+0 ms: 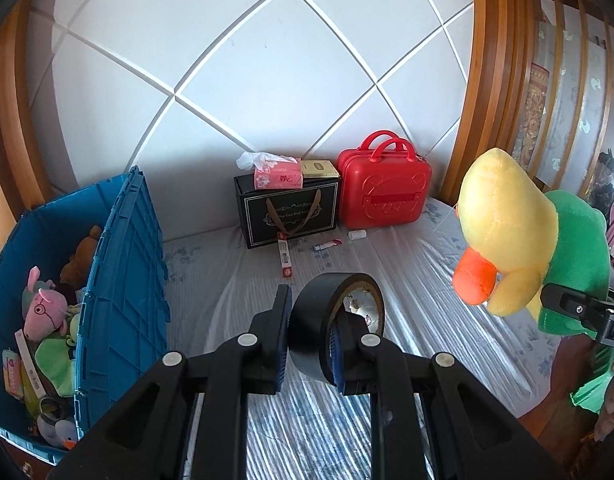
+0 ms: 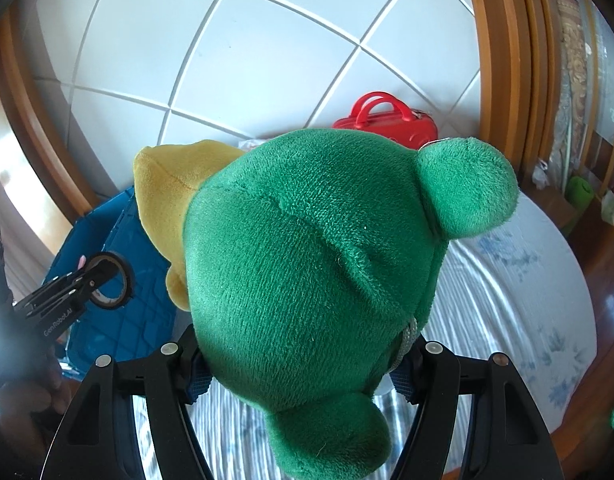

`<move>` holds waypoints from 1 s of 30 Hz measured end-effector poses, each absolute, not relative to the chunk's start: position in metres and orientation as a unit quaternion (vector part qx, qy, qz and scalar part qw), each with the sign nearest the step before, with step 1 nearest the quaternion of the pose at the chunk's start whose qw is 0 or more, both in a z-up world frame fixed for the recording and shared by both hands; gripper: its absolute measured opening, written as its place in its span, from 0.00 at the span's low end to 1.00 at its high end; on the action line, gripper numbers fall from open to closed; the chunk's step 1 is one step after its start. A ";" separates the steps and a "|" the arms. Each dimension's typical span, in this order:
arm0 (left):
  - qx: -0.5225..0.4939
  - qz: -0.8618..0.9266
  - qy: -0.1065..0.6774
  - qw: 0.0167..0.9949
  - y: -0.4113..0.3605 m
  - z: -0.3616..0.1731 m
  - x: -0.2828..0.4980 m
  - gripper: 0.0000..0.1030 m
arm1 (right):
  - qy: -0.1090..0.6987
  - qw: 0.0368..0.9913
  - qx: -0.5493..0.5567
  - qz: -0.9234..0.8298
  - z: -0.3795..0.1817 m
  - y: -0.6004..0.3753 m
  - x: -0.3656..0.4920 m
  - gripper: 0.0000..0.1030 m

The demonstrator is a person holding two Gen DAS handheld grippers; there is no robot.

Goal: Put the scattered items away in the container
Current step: 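Lift and carry the tape roll and plush toy with both tools to the crate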

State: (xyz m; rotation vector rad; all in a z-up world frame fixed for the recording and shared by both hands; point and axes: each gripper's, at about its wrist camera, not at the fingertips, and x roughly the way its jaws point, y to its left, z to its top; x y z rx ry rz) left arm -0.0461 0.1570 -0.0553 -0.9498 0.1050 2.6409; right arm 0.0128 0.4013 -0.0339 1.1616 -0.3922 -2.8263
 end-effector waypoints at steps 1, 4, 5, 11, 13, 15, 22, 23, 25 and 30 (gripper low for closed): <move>-0.334 0.927 0.037 0.165 0.156 -0.055 -0.046 0.17 | -0.127 0.031 0.377 -0.917 -0.034 0.400 0.012 0.68; -0.332 0.928 0.034 0.163 0.150 -0.052 -0.046 0.17 | -0.126 0.033 0.376 -0.917 -0.032 0.395 0.009 0.68; -0.331 0.929 0.033 0.162 0.148 -0.051 -0.046 0.17 | -0.126 0.034 0.376 -0.918 -0.031 0.393 0.008 0.68; -0.327 0.931 0.026 0.160 0.133 -0.045 -0.048 0.17 | -0.121 0.045 0.371 -0.920 -0.024 0.373 0.002 0.68; -0.325 0.932 0.025 0.159 0.129 -0.044 -0.050 0.17 | -0.119 0.047 0.369 -0.920 -0.022 0.368 0.001 0.68; -0.323 0.933 0.022 0.159 0.124 -0.042 -0.051 0.17 | -0.119 0.049 0.368 -0.921 -0.020 0.362 -0.001 0.68; -0.314 0.936 0.021 0.158 0.108 -0.038 -0.057 0.17 | -0.113 0.053 0.367 -0.922 -0.016 0.349 -0.007 0.68; -0.313 0.936 0.020 0.159 0.106 -0.037 -0.058 0.17 | -0.112 0.054 0.366 -0.922 -0.015 0.347 -0.008 0.68; -0.313 0.936 0.019 0.161 0.102 -0.037 -0.060 0.17 | -0.110 0.056 0.365 -0.923 -0.013 0.343 -0.010 0.68; -0.311 0.936 0.015 0.165 0.091 -0.035 -0.067 0.17 | -0.106 0.056 0.364 -0.924 -0.010 0.332 -0.014 0.68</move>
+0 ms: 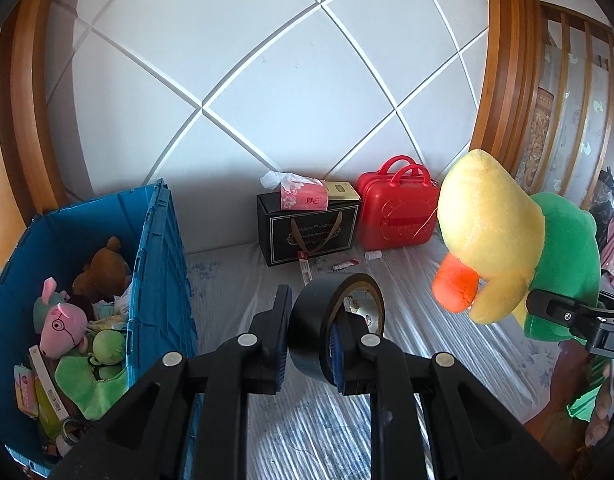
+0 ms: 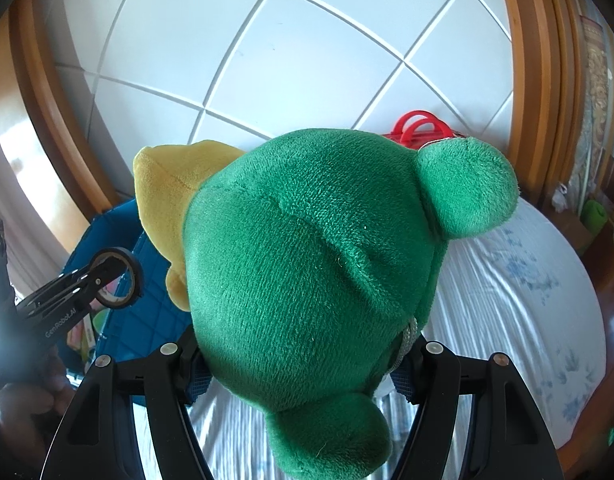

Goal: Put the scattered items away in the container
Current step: 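Lift and carry the tape roll and plush toy with both tools to the crate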

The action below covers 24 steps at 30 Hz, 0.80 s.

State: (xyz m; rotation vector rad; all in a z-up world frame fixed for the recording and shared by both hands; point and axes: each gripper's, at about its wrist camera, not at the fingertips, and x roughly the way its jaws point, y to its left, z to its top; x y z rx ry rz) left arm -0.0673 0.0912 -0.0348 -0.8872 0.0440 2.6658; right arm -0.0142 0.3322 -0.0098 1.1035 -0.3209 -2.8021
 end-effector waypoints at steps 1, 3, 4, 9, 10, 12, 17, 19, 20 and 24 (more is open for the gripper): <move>-0.311 0.936 0.015 0.165 0.089 -0.035 -0.069 0.17 | -0.105 0.056 0.364 -0.924 -0.009 0.330 -0.015 0.68; -0.310 0.936 0.015 0.168 0.084 -0.034 -0.071 0.17 | -0.104 0.055 0.363 -0.924 -0.008 0.325 -0.016 0.68; -0.310 0.936 0.015 0.169 0.082 -0.033 -0.072 0.17 | -0.104 0.055 0.363 -0.924 -0.008 0.322 -0.017 0.68; -0.309 0.935 0.011 0.175 0.070 -0.031 -0.076 0.17 | -0.102 0.053 0.363 -0.925 -0.006 0.308 -0.019 0.68; -0.309 0.935 0.010 0.176 0.067 -0.031 -0.077 0.17 | -0.102 0.053 0.363 -0.925 -0.005 0.305 -0.019 0.68; -0.309 0.934 0.008 0.178 0.061 -0.031 -0.077 0.17 | -0.104 0.051 0.362 -0.925 -0.004 0.301 -0.019 0.68; -0.309 0.934 0.002 0.180 0.045 -0.029 -0.079 0.17 | -0.105 0.049 0.364 -0.924 -0.003 0.289 -0.017 0.68; -0.308 0.934 -0.001 0.181 0.038 -0.030 -0.078 0.17 | -0.105 0.048 0.364 -0.924 -0.001 0.283 -0.016 0.68; -0.308 0.934 -0.002 0.181 0.035 -0.029 -0.078 0.17 | -0.106 0.048 0.364 -0.924 -0.001 0.280 -0.015 0.68; -0.309 0.933 -0.003 0.183 0.024 -0.029 -0.074 0.17 | -0.106 0.048 0.364 -0.924 0.000 0.268 -0.013 0.68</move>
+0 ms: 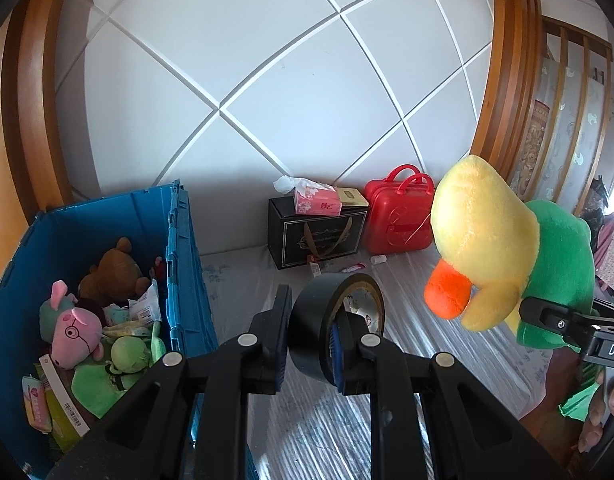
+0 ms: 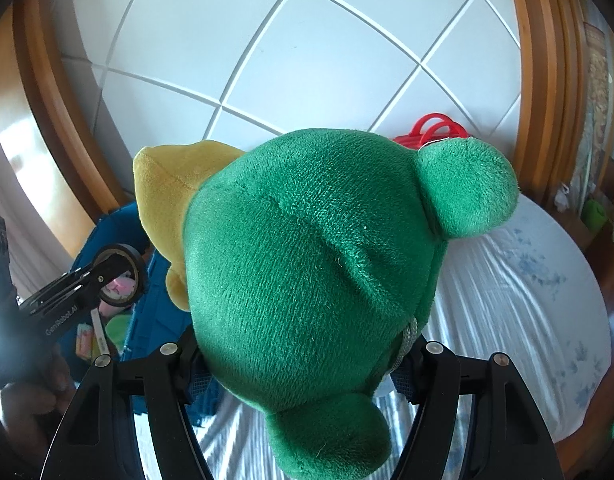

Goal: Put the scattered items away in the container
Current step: 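Lift and carry the tape roll and plush toy with both tools to the crate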

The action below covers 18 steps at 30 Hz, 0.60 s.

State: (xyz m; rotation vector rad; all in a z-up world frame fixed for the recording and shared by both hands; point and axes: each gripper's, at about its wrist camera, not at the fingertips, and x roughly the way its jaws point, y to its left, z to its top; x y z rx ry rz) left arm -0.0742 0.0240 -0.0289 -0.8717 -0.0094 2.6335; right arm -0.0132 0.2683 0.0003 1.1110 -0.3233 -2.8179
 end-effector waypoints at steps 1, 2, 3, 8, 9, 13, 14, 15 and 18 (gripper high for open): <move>-0.309 0.933 -0.004 0.183 0.021 -0.029 -0.073 0.17 | -0.106 0.048 0.364 -0.924 0.000 0.266 -0.012 0.68; -0.308 0.934 -0.005 0.182 0.018 -0.028 -0.072 0.17 | -0.107 0.048 0.364 -0.924 0.001 0.263 -0.011 0.68; -0.307 0.934 -0.006 0.182 0.015 -0.028 -0.072 0.17 | -0.107 0.048 0.364 -0.924 0.001 0.262 -0.010 0.68; -0.305 0.936 -0.012 0.178 -0.003 -0.028 -0.069 0.17 | -0.111 0.048 0.364 -0.923 -0.003 0.248 -0.005 0.68; -0.305 0.936 -0.013 0.178 -0.006 -0.028 -0.068 0.17 | -0.111 0.048 0.365 -0.923 -0.003 0.246 -0.004 0.68; -0.307 0.935 -0.018 0.177 -0.019 -0.029 -0.068 0.17 | -0.112 0.047 0.367 -0.922 -0.006 0.235 0.000 0.68; -0.307 0.935 -0.019 0.177 -0.021 -0.029 -0.068 0.17 | -0.112 0.047 0.367 -0.922 -0.006 0.232 0.000 0.68; -0.307 0.935 -0.020 0.177 -0.024 -0.029 -0.068 0.17 | -0.111 0.047 0.367 -0.922 -0.007 0.230 0.001 0.68; -0.306 0.936 -0.024 0.174 -0.033 -0.028 -0.068 0.17 | -0.110 0.047 0.367 -0.922 -0.006 0.224 0.001 0.68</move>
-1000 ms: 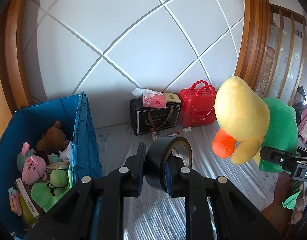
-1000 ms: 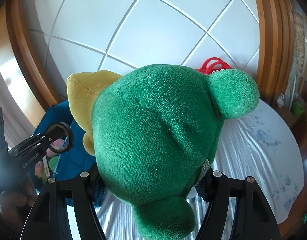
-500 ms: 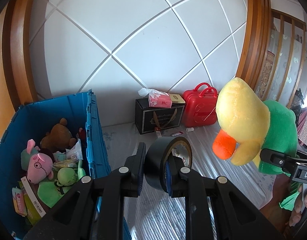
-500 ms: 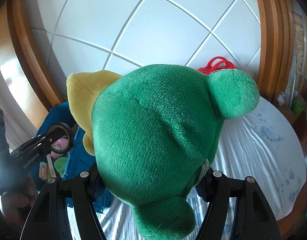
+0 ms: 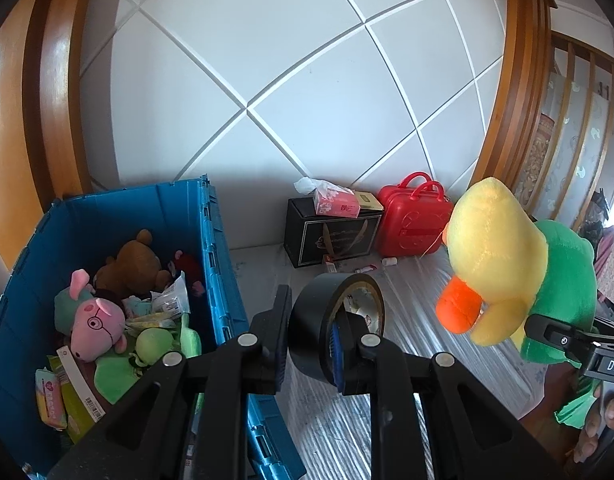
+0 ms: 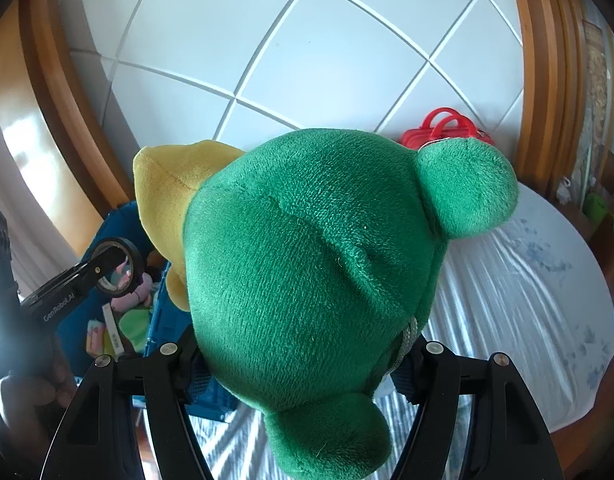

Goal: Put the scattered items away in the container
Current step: 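Lift and carry the tape roll and plush toy with both tools to the crate, then lower the tape roll with left tool while right tool lowers the plush toy into the crate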

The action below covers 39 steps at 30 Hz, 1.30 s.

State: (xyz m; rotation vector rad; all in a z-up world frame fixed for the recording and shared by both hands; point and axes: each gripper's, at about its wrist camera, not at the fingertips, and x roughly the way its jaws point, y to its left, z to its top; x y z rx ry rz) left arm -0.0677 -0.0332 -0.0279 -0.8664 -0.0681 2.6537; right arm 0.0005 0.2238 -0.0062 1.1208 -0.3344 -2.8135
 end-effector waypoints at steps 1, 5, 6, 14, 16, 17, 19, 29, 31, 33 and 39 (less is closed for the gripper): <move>-0.305 0.936 -0.026 0.172 -0.036 -0.028 -0.068 0.17 | -0.109 0.048 0.367 -0.922 -0.006 0.222 0.000 0.68; -0.307 0.938 -0.029 0.160 -0.051 -0.027 -0.072 0.17 | -0.105 0.052 0.368 -0.922 -0.006 0.212 -0.001 0.68; -0.307 0.938 -0.029 0.157 -0.055 -0.027 -0.073 0.17 | -0.104 0.053 0.369 -0.922 -0.006 0.209 -0.002 0.68; -0.308 0.941 -0.044 0.133 -0.091 -0.026 -0.082 0.17 | -0.089 0.073 0.371 -0.921 -0.005 0.179 -0.012 0.68; -0.310 0.941 -0.046 0.126 -0.101 -0.027 -0.084 0.17 | -0.088 0.078 0.372 -0.921 -0.005 0.173 -0.016 0.68; -0.310 0.941 -0.049 0.123 -0.105 -0.027 -0.084 0.17 | -0.087 0.081 0.373 -0.920 -0.005 0.168 -0.018 0.68; -0.310 0.942 -0.053 0.115 -0.115 -0.028 -0.086 0.17 | -0.082 0.088 0.373 -0.920 -0.005 0.159 -0.022 0.68; -0.321 0.943 -0.058 0.068 -0.165 -0.036 -0.086 0.17 | -0.065 0.134 0.375 -0.915 0.001 0.106 -0.049 0.68; -0.328 0.941 -0.058 0.061 -0.174 -0.041 -0.087 0.17 | -0.063 0.141 0.379 -0.912 0.001 0.096 -0.056 0.68; -0.333 0.939 -0.061 0.054 -0.183 -0.045 -0.087 0.17 | -0.056 0.147 0.379 -0.912 0.002 0.085 -0.062 0.68; -0.342 0.936 -0.070 0.035 -0.206 -0.055 -0.088 0.17 | -0.043 0.167 0.379 -0.909 0.005 0.052 -0.077 0.68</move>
